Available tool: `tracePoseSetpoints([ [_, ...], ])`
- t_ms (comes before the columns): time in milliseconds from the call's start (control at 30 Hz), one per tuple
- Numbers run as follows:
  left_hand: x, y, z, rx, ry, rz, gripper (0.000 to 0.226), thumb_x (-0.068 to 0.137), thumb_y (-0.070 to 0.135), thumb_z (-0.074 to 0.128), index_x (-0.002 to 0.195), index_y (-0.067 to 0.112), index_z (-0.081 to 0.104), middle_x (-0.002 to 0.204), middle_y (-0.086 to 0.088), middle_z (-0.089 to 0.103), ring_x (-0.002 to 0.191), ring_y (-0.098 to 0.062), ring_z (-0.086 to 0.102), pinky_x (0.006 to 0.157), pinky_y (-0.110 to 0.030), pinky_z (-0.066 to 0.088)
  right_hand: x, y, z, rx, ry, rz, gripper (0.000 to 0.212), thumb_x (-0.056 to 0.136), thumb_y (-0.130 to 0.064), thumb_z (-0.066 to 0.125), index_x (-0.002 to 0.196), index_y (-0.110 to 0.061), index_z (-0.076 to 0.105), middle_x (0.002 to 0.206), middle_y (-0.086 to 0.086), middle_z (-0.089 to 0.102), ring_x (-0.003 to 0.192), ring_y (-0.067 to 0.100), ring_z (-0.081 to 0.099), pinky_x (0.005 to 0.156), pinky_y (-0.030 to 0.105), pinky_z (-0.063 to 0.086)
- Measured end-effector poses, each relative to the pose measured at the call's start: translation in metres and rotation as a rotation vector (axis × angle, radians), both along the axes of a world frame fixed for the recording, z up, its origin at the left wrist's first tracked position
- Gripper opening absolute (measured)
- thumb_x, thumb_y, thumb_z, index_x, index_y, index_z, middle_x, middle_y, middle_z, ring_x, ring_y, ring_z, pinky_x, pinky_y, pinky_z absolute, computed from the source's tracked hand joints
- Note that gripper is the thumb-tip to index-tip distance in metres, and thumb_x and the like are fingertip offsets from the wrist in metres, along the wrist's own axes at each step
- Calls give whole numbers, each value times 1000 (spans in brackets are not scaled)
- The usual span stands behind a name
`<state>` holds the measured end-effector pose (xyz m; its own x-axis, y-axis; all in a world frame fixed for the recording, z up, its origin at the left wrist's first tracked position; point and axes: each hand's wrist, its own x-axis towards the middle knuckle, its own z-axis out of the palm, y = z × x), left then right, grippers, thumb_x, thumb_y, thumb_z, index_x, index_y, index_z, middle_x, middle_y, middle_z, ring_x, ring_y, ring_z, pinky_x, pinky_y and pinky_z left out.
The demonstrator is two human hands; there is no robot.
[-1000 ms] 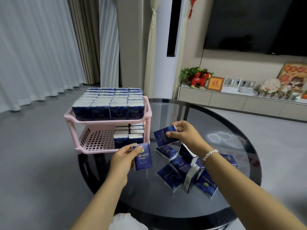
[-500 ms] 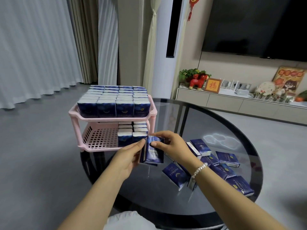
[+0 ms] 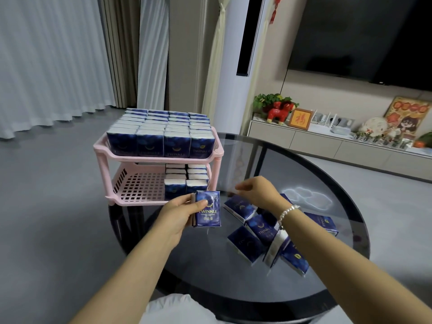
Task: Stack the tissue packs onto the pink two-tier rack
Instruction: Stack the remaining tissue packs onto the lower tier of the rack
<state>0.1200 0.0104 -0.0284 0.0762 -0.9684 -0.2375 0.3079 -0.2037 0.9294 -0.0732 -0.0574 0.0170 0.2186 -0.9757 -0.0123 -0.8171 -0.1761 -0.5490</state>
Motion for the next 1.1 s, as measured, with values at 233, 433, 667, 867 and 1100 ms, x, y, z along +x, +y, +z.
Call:
tracePoseSetpoints([
  [233, 1, -6, -2, -1, 20, 29, 21, 81, 3, 69, 102, 7, 68, 102, -10, 72, 90, -21, 67, 91, -36, 51, -1, -32, -19, 134, 462, 182, 54, 87, -28, 63, 137, -19, 45, 135, 5, 52, 121, 25, 49, 103, 35, 39],
  [433, 5, -8, -2, 10, 28, 45, 19, 81, 4, 70, 98, 11, 69, 100, -8, 72, 92, -21, 67, 90, -34, 52, 6, -36, -21, 240, 415, 258, 58, 87, -23, 64, 139, -24, 39, 136, 4, 49, 119, 24, 50, 104, 36, 40],
  [667, 8, -7, -1, 20, 44, 58, 20, 82, 5, 68, 102, 10, 68, 99, -7, 72, 90, -20, 67, 87, -32, 52, 1, -21, -7, 238, -101, 56, 26, 86, -21, 64, 103, -20, 45, 94, 0, 58, 81, 14, 59, 64, 23, 50],
  [867, 11, -1, -3, 22, 90, 79, 21, 84, 4, 66, 104, 7, 67, 102, -10, 71, 89, -20, 67, 85, -31, 52, 1, 6, 6, 237, -418, -12, 35, 91, -18, 54, 125, -26, 49, 108, 3, 56, 88, 14, 61, 54, 18, 50],
  [1100, 10, 6, -5, 31, 127, 123, 29, 82, 8, 69, 111, 4, 65, 100, -9, 71, 85, -17, 66, 79, -29, 52, 16, 37, -3, 280, -949, -221, 15, 88, -10, 60, 97, -8, 48, 97, 13, 58, 81, 23, 63, 70, 38, 59],
])
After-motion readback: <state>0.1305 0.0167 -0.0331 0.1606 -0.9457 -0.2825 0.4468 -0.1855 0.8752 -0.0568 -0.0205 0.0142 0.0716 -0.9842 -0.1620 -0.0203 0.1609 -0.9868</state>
